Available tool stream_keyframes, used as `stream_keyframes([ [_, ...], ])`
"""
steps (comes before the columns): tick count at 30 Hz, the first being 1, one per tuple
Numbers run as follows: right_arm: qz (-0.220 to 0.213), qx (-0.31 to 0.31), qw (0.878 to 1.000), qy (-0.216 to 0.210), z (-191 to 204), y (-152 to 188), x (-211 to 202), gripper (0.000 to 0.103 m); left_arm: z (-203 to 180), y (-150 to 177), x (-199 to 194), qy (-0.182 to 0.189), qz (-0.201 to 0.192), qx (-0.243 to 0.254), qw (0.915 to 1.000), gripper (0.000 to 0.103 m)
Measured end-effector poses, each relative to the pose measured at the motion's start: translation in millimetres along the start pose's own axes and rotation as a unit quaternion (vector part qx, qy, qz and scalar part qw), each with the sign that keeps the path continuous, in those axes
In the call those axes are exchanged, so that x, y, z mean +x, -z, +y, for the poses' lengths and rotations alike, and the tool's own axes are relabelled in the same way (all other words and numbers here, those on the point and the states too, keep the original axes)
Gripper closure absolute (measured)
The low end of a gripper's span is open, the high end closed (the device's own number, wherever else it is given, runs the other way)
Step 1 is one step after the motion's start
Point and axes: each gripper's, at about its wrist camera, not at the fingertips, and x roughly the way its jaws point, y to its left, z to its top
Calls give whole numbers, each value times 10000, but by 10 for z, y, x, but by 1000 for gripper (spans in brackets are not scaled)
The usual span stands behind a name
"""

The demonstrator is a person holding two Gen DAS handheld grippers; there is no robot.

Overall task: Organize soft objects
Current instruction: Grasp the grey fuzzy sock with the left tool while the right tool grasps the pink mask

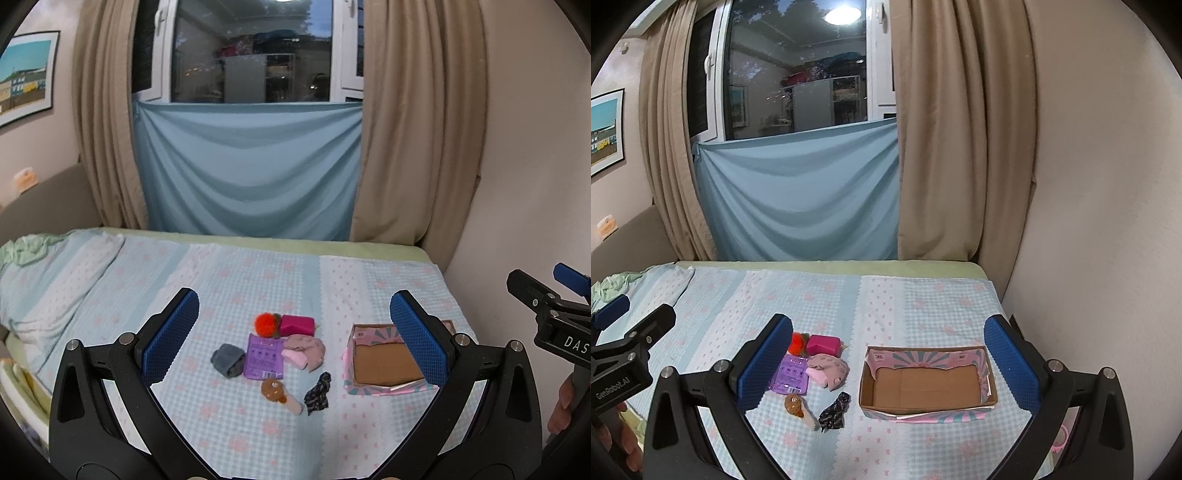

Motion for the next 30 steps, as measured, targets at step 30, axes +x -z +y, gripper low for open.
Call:
stream_keyframes([
  [30, 1979, 721, 9771, -305, 1556, 1262, 2850, 0, 1956, 1570, 2984, 477, 2084, -661, 9746, 1],
])
